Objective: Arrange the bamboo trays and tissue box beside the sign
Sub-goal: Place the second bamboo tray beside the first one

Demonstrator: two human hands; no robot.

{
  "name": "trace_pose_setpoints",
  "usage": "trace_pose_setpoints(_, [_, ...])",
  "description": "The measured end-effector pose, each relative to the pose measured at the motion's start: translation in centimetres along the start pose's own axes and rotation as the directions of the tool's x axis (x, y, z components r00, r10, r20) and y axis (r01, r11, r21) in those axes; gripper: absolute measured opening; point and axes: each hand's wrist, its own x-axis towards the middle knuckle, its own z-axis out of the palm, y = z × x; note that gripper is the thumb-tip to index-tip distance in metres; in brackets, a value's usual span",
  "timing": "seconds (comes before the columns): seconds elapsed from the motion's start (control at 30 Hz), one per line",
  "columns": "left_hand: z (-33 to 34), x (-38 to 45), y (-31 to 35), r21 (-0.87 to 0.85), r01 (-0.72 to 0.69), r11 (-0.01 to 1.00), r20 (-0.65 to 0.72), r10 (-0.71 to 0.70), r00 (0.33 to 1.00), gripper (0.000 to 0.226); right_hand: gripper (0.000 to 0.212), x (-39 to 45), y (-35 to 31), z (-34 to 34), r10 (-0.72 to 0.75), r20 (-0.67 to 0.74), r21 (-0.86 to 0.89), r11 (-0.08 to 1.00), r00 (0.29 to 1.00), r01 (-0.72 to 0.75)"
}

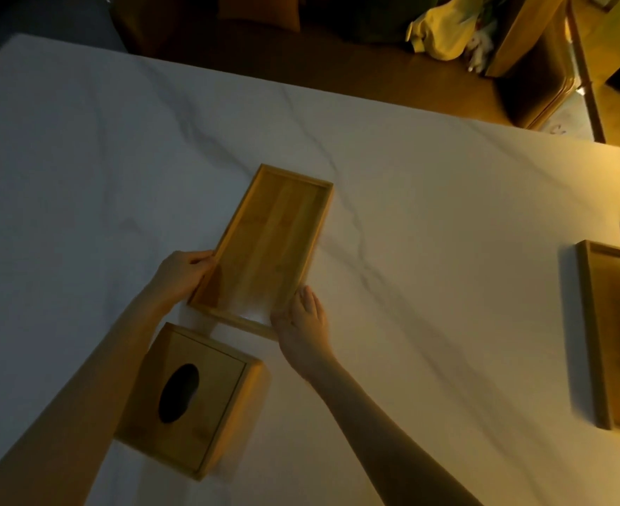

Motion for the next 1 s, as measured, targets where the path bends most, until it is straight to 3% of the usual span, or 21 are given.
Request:
trace_pose_setpoints(0.1, [-0.5, -0.7, 0.6, -0.160, 0.038, 0.986, 0.045, -0.031, 0.998, 0.034, 0.045, -1.0, -0.6, -1.1, 0.055, -0.019, 0.167, 0.985, 0.998, -0.051])
trace_pose_setpoints(0.23, [-1.2, -1.6, 0.9, -0.203, 0.065, 0.977, 0.163, -0.032, 0.986, 0.035, 0.028, -1.9, -0.8, -3.5, 0.118, -0.042, 0.301, 0.948, 0.992, -0.100])
trace_pose_setpoints(0.33, [-1.4, -2.8, 1.0, -0.221, 0.054, 0.974, 0.263, 0.006, 0.965, 0.041, 0.033, -2.1, -0.7, -5.9, 0.179, 0.010, 0.606, 0.781, 0.984, -0.149])
trace_pose_setpoints(0.4, [-1.4, -3.6, 1.3, -0.253, 0.051, 0.966, 0.299, 0.028, 0.954, 0.045, 0.036, -2.6, -0.7, -7.5, 0.166, 0.068, 0.683, 0.711, 0.984, -0.167])
trace_pose_setpoints(0.57, [-0.6, -5.7, 3.2, -0.317, 0.004, 0.949, 0.301, 0.096, 0.949, 0.043, 0.044, -4.1, 0.5, -9.7, 0.132, 0.112, 0.626, 0.760, 0.985, -0.173])
trace_pose_setpoints(1.0, [5.8, -13.5, 11.1, -0.351, -0.255, 0.901, 0.226, 0.346, 0.911, 0.044, 0.045, -13.4, 4.6, -17.4, 0.060, -0.166, 0.630, 0.774, 0.984, 0.059])
